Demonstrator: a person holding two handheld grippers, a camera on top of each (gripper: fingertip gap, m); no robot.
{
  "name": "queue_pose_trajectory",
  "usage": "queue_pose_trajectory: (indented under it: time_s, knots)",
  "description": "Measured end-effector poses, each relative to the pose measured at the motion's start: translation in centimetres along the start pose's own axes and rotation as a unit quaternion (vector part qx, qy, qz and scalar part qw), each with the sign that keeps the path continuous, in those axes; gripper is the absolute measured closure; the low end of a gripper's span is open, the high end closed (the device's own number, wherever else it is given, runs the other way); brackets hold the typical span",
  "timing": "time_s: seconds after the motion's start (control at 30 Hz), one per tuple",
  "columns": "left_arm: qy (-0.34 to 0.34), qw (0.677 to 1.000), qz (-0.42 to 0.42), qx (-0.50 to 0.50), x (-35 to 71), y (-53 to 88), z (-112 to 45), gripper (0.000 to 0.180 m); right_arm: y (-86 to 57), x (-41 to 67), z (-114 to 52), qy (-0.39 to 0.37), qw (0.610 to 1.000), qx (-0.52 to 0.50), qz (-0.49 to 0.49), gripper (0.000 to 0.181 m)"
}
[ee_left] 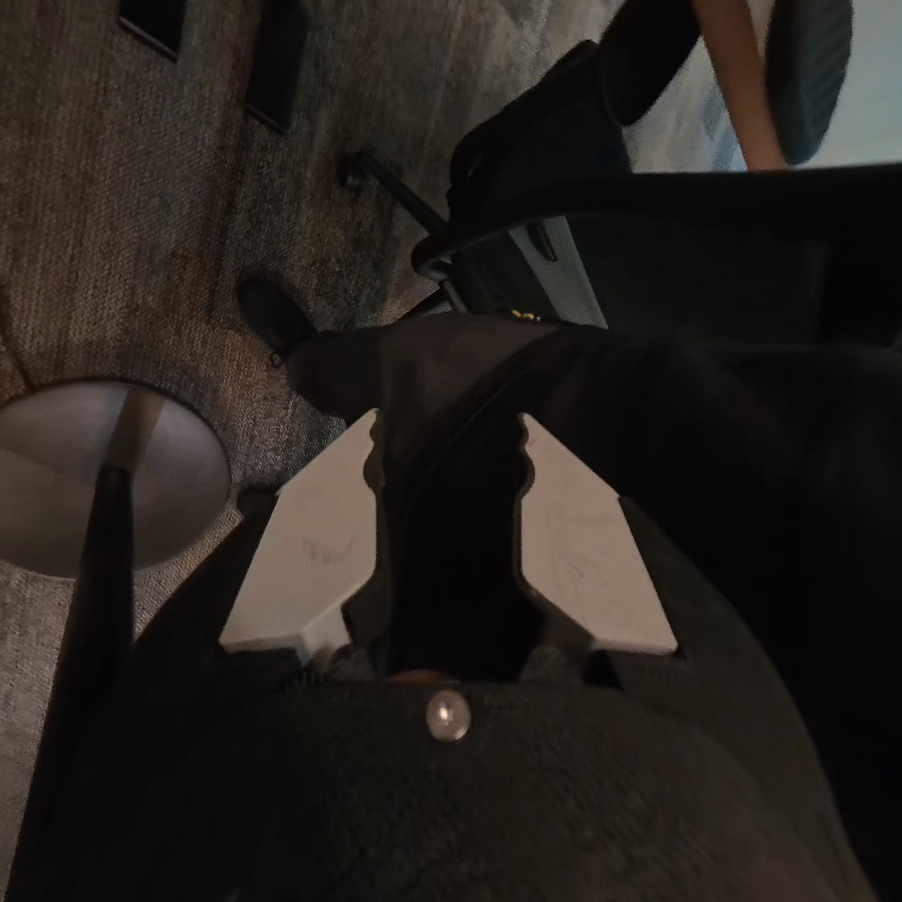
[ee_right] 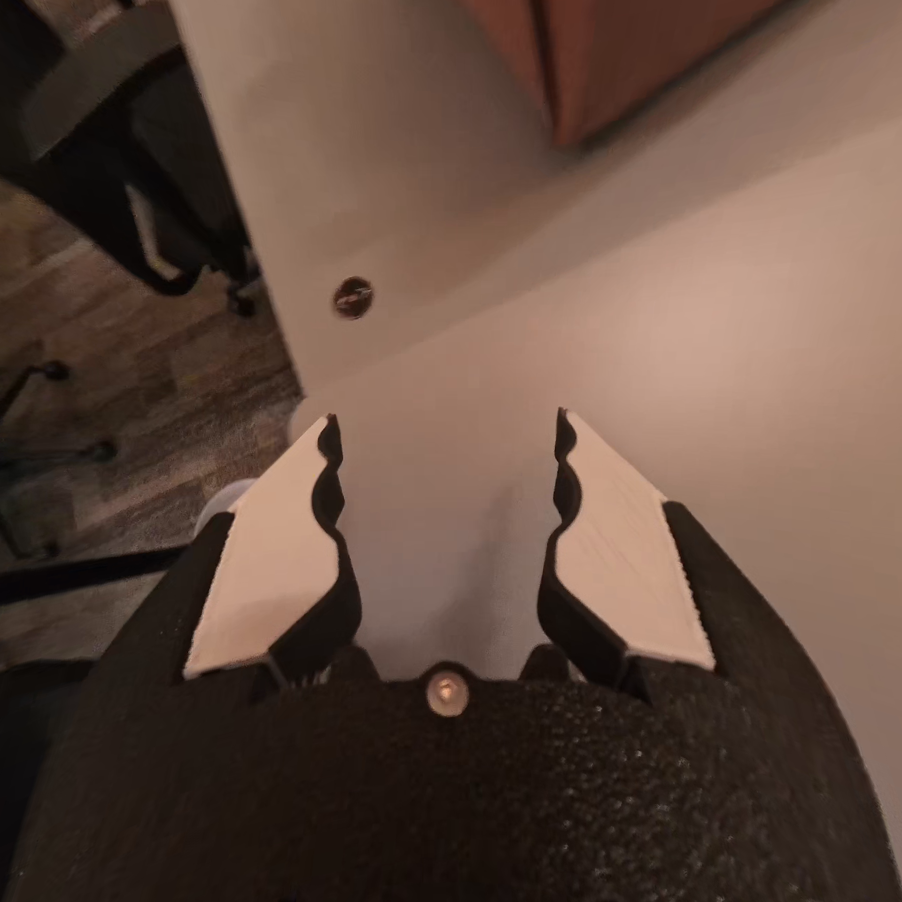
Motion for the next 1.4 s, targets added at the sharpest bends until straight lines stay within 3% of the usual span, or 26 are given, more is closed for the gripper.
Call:
queue_pose_trajectory:
  time_s: [0.1, 0.2, 0.43, 0.5, 0.6, 0.73, 0.87, 0.97, 1.03, 1.13, 1.2, 1.27, 1.4]
  knots:
    - [-0.012, 0.998, -0.059, -0.006, -1.3, -1.2, 0.4, 0.131, 5.4, 0.1, 4.7, 0.001, 0.997, -0.018, 0.079, 0.097]
    - [-0.014, 0.990, -0.143, 0.011, -2.9, -2.7, 0.6, 0.136, 9.5, -1.5, 11.4, 0.002, 0.985, -0.112, 0.130, 0.109]
    - [-0.033, 0.931, -0.363, 0.004, -7.9, -9.6, -0.2, 0.134, 21.3, -10.6, 32.0, -0.093, 0.973, -0.194, 0.086, 0.110]
    - [-0.034, 0.916, -0.400, -0.013, -9.5, -12.7, -0.8, 0.137, 24.0, -13.7, 37.9, -0.157, 0.966, -0.199, 0.044, 0.105]
    - [-0.060, 0.863, -0.499, -0.055, -11.9, -18.5, -0.9, 0.143, 26.3, -19.0, 44.3, -0.214, 0.949, -0.229, 0.028, 0.089]
    - [-0.096, 0.775, -0.616, -0.105, -15.4, -27.3, -1.0, 0.146, 27.1, -27.7, 49.3, -0.192, 0.932, -0.306, -0.020, 0.084]
    - [-0.115, 0.706, -0.668, -0.206, -19.3, -37.8, -0.4, 0.141, 27.5, -36.6, 55.1, -0.210, 0.892, -0.395, -0.072, 0.084]
    - [-0.121, 0.652, -0.694, -0.279, -23.0, -46.2, -1.1, 0.134, 28.1, -43.5, 60.7, -0.267, 0.832, -0.480, -0.074, 0.087]
    - [-0.080, 0.648, -0.684, -0.325, -26.0, -51.6, -3.1, 0.116, 28.5, -48.6, 63.6, -0.276, 0.816, -0.500, -0.084, 0.099]
    - [-0.021, 0.648, -0.668, -0.365, -31.4, -59.4, -7.3, 0.095, 28.5, -56.9, 66.9, -0.277, 0.816, -0.488, -0.141, 0.100]
    - [-0.016, 0.628, -0.673, -0.390, -35.4, -63.9, -10.5, 0.097, 28.3, -62.5, 68.6, -0.293, 0.815, -0.470, -0.170, 0.106]
    - [-0.005, 0.628, -0.671, -0.393, -39.0, -67.6, -14.4, 0.104, 28.0, -67.4, 70.0, -0.294, 0.817, -0.453, -0.203, 0.108]
    - [0.085, 0.613, -0.671, -0.408, -45.4, -73.9, -20.6, 0.110, 28.2, -74.8, 73.8, -0.273, 0.822, -0.433, -0.249, 0.117]
Point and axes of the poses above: each gripper's, where its closed fingertips meet, z back along the fingers, x out of its top, y = z × x across the jaws, the point moved 5 cm from there along z, back along the fingers, and after that the axes turned 1 degree about -z, right-handed, at the moved point
